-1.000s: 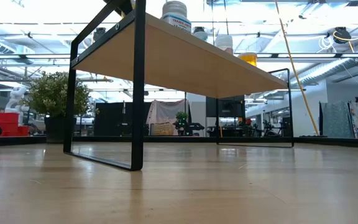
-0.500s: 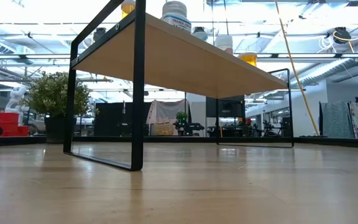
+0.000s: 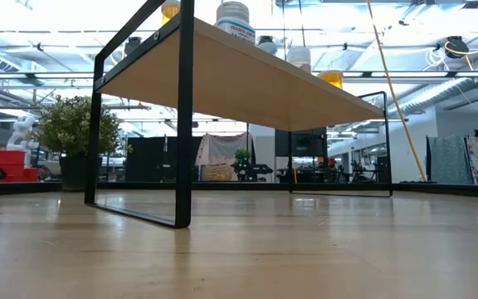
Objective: Pick and place medicine bottles onto shelf by color
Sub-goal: Return to Home Position
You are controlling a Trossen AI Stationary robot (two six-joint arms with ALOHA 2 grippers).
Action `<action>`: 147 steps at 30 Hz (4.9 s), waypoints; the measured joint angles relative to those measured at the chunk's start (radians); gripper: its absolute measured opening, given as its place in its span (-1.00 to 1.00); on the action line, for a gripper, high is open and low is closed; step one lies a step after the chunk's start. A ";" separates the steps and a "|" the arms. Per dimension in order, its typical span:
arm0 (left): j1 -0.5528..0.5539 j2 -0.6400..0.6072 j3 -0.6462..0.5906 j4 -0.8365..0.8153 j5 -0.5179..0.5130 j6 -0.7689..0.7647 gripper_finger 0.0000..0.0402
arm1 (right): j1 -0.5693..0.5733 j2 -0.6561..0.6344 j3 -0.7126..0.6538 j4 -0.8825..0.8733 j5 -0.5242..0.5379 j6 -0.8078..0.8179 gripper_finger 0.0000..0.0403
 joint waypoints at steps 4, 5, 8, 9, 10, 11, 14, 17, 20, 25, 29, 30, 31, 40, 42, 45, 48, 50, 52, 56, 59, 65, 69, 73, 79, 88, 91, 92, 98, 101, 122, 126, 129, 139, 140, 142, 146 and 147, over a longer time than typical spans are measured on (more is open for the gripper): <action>-0.001 -0.148 -0.192 0.174 0.013 0.059 -0.16 | 0.000 -0.070 -0.093 -0.003 0.000 0.000 -0.75; 0.001 -0.186 -0.248 0.226 0.016 0.069 -0.20 | -0.001 -0.087 -0.118 -0.004 0.000 -0.001 -0.75; 0.004 -0.294 -0.418 0.382 0.033 0.104 -0.33 | -0.007 -0.139 -0.193 0.002 0.000 0.000 -0.75; 0.003 -0.327 -0.470 0.438 0.034 0.117 -0.37 | -0.010 -0.158 -0.218 0.013 0.000 0.000 -0.75; 0.003 -0.360 -0.517 0.490 0.035 0.127 -0.40 | -0.013 -0.177 -0.244 0.038 0.000 -0.001 -0.75; 0.003 -0.391 -0.565 0.534 0.036 0.135 -0.43 | -0.016 -0.197 -0.269 0.064 0.000 -0.007 -0.75; 0.004 -0.474 -0.692 0.660 0.036 0.164 -0.51 | -0.019 -0.255 -0.341 0.148 0.000 -0.049 -0.75; 0.003 -0.547 -0.796 0.774 0.037 0.188 -0.55 | -0.018 -0.306 -0.405 0.218 0.000 -0.093 -0.75; 0.003 -0.603 -0.879 0.853 0.069 0.207 -0.55 | -0.018 -0.349 -0.451 0.254 0.000 -0.108 -0.75; 0.003 -0.689 -0.966 0.894 0.082 0.255 -0.55 | -0.018 -0.407 -0.531 0.285 0.000 -0.109 -0.75; 0.003 -0.750 -1.020 0.895 0.083 0.253 -0.55 | -0.018 -0.450 -0.613 0.339 0.000 -0.117 -0.75; 0.003 -0.763 -1.032 0.894 0.087 0.249 -0.55 | -0.018 -0.460 -0.637 0.368 0.000 -0.123 -0.75; 0.003 -0.775 -1.043 0.894 0.096 0.246 -0.55 | -0.018 -0.470 -0.661 0.403 0.000 -0.131 -0.75; 0.003 -0.877 -1.089 0.848 0.116 0.250 -0.55 | -0.026 -0.566 -0.847 0.577 -0.002 -0.160 -0.75; 0.003 -0.900 -1.089 0.823 0.116 0.249 -0.55 | -0.026 -0.598 -0.855 0.550 -0.003 -0.161 -0.75; 0.003 -0.929 -1.089 0.796 0.116 0.247 -0.55 | -0.025 -0.659 -0.856 0.468 -0.004 -0.165 -0.75; 0.003 -0.949 -1.091 0.786 0.116 0.251 -0.55 | -0.026 -0.733 -0.857 0.397 -0.059 -0.173 -0.76; 0.003 -0.957 -1.101 0.790 0.116 0.252 -0.55 | -0.025 -0.783 -0.858 0.364 -0.085 -0.175 -0.78; 0.003 -0.969 -1.120 0.787 0.116 0.252 -0.55 | -0.025 -0.824 -0.858 0.326 -0.103 -0.178 -0.82; 0.003 -1.004 -1.158 0.793 0.116 0.249 -0.55 | -0.025 -0.894 -0.859 0.261 -0.108 -0.184 -0.95; 0.003 -1.037 -1.164 0.795 0.116 0.249 -0.55 | -0.025 -0.937 -0.860 0.212 -0.109 -0.184 -0.99; 0.002 -1.107 -1.165 0.773 0.121 0.281 -0.55 | -0.029 -1.014 -0.861 0.159 -0.105 -0.249 -1.00; 0.002 -1.140 -1.165 0.757 0.121 0.285 -0.55 | -0.075 -1.013 -0.861 0.168 -0.105 -0.302 -1.00; 0.002 -1.157 -1.165 0.759 0.121 0.304 -0.55 | -0.128 -1.013 -0.861 0.158 -0.112 -0.292 -1.00; 0.002 -1.175 -1.165 0.758 0.122 0.341 -0.55 | -0.175 -1.013 -0.861 0.197 -0.212 -0.343 -1.00; 0.002 -1.179 -1.165 0.783 0.122 0.355 -0.55 | -0.286 -1.010 -0.886 0.174 -0.303 -0.302 -1.00; 0.002 -1.179 -1.165 0.787 0.122 0.355 -0.55 | -0.330 -1.012 -0.886 0.185 -0.366 -0.300 -1.00; 0.002 -1.179 -1.165 0.787 0.122 0.353 -0.55 | -0.345 -1.012 -0.886 0.181 -0.369 -0.302 -1.00; 0.002 -1.179 -1.165 0.787 0.122 0.340 -0.55 | -0.428 -1.011 -0.886 0.189 -0.428 -0.296 -1.00; 0.002 -1.179 -1.165 0.787 0.122 0.348 -0.55 | -0.457 -1.011 -0.885 0.185 -0.472 -0.297 -1.00; 0.002 -1.179 -1.165 0.783 0.122 0.367 -0.55 | -0.592 -1.011 -0.886 0.170 -0.502 -0.288 -1.00; 0.002 -1.179 -1.165 0.780 0.122 0.366 -0.55 | -0.606 -1.011 -0.886 0.165 -0.501 -0.257 -1.00; 0.002 -1.179 -1.165 0.766 0.118 0.382 -0.55 | -0.613 -1.011 -0.885 0.166 -0.470 -0.274 -1.00; 0.003 -1.195 -1.211 0.786 0.155 0.394 -0.55 | -0.614 -1.011 -0.885 0.158 -0.419 -0.288 -1.00; 0.003 -1.206 -1.220 0.794 0.158 0.401 -0.55 | -0.614 -1.011 -0.886 0.158 -0.419 -0.288 -1.00; 0.003 -1.231 -1.229 0.803 0.160 0.405 -0.55 | -0.613 -1.011 -0.886 0.158 -0.419 -0.288 -1.00; 0.003 -1.264 -1.232 0.811 0.179 0.434 -0.58 | -0.613 -1.011 -0.885 0.158 -0.419 -0.288 -1.00; 0.003 -1.263 -1.232 0.809 0.192 0.444 -0.62 | -0.613 -1.011 -0.886 0.158 -0.419 -0.288 -1.00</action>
